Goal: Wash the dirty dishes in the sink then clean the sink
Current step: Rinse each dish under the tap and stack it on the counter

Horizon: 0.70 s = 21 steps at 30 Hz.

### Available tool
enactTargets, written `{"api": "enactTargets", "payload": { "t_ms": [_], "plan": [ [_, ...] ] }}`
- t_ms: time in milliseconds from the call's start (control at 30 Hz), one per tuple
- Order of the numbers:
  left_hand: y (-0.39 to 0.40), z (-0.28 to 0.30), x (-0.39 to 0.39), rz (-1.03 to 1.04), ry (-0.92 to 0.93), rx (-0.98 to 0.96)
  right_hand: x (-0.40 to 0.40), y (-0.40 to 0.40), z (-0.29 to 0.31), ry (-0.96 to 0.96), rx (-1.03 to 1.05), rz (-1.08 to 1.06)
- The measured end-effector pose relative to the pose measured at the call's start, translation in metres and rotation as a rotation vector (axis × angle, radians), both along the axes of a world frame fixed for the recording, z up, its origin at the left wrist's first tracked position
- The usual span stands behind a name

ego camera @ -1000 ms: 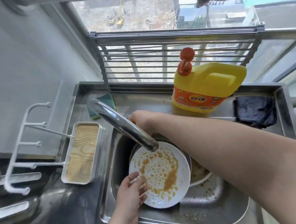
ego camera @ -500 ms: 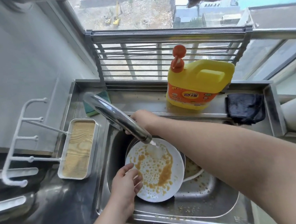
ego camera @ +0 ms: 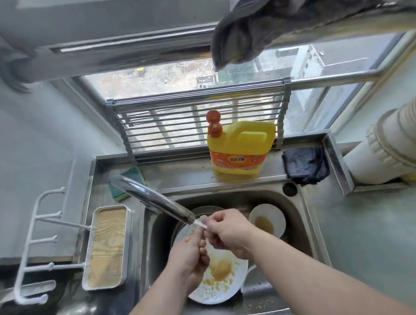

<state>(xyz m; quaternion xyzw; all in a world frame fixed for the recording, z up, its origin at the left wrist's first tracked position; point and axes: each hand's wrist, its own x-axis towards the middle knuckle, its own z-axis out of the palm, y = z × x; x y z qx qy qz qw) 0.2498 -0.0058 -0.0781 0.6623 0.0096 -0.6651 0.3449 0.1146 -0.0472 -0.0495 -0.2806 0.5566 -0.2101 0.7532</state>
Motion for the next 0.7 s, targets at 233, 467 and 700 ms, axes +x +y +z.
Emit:
{"api": "enactTargets", "payload": {
  "t_ms": [233, 467, 700],
  "plan": [
    [-0.023, 0.03, -0.034, -0.014, 0.204, -0.049, -0.044, 0.021, 0.007, 0.316, -0.069, -0.084],
    [-0.025, 0.042, -0.042, -0.116, 0.181, -0.078, -0.055, 0.044, 0.025, 0.221, -0.007, -0.219],
    [-0.024, 0.044, -0.026, -0.2, 0.128, -0.079, -0.013, 0.051, 0.045, 0.203, -0.142, -0.221]
  ]
}}
